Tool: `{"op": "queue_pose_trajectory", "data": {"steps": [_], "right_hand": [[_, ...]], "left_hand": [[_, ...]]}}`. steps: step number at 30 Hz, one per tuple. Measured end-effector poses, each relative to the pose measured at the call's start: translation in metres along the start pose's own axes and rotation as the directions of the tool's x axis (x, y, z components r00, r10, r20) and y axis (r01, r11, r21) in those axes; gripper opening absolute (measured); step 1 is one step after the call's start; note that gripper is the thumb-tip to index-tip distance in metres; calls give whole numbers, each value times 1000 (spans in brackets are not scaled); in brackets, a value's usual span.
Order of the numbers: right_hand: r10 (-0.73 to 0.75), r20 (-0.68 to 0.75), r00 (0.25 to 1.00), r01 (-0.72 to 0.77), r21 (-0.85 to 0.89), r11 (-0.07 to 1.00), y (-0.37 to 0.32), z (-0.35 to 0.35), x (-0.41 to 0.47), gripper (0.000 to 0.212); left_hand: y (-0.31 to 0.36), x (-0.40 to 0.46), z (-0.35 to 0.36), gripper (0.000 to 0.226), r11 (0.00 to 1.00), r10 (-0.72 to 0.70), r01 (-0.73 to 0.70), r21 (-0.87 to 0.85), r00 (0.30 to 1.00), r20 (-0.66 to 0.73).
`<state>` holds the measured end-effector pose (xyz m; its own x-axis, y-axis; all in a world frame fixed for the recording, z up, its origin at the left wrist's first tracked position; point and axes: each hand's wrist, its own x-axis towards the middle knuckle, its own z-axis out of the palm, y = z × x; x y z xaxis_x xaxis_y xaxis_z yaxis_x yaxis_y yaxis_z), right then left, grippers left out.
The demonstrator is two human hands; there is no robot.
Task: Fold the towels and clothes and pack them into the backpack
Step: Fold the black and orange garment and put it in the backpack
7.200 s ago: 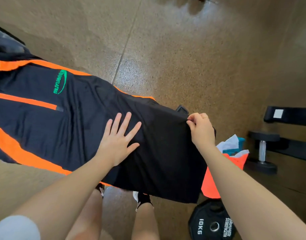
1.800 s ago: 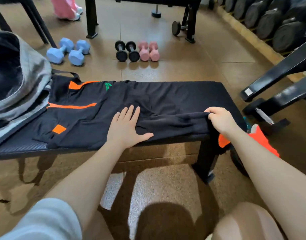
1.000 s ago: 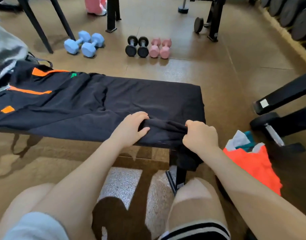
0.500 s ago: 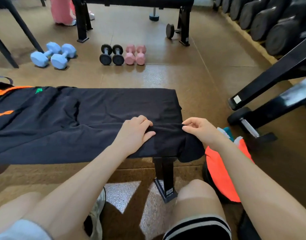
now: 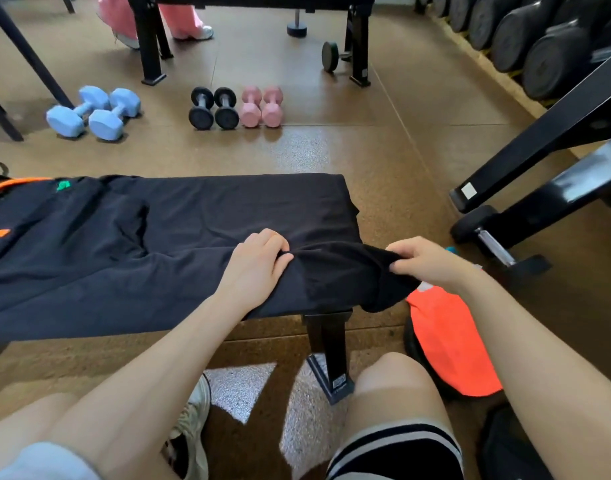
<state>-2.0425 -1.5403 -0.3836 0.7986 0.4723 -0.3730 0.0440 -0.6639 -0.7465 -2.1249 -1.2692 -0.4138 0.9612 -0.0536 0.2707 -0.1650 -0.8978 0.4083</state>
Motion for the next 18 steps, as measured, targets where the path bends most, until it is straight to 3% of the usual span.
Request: {"op": "queue_pose_trajectory", "data": {"steps": [2, 4, 6, 7, 9, 12, 14, 18], "right_hand": [[-13, -135, 991, 63, 369, 927, -6, -6, -1, 16], [102, -307, 946, 119, 623, 773, -4, -2, 8, 14], [259, -315, 913, 59, 731, 680, 5, 15, 20, 7], [328, -240, 914, -20, 781, 625, 9, 26, 23, 16], [396, -74, 915, -140, 863, 486, 11, 44, 21, 40], [328, 18, 945, -147, 916, 373, 16, 59, 10, 41], [267, -19, 963, -81, 930, 358, 22, 63, 4, 35], [185, -227, 956, 123, 884, 450, 21, 46, -8, 24]], "left_hand": [[2, 1, -1, 12, 998, -53, 53, -22, 999, 5], [4, 2, -3, 13, 990, -131, 131, -50, 991, 1], [6, 4, -3, 14, 984, -175, 175, -33, 984, 1], [7, 5, -4, 14, 982, -187, 187, -17, 982, 4], [9, 7, -4, 13, 979, -204, 204, 11, 979, 13], [9, 8, -3, 14, 979, -196, 195, 55, 981, 13], [10, 7, -4, 16, 979, -198, 198, 59, 980, -5], [16, 6, -10, 16, 976, -219, 219, -3, 973, -69]]}}
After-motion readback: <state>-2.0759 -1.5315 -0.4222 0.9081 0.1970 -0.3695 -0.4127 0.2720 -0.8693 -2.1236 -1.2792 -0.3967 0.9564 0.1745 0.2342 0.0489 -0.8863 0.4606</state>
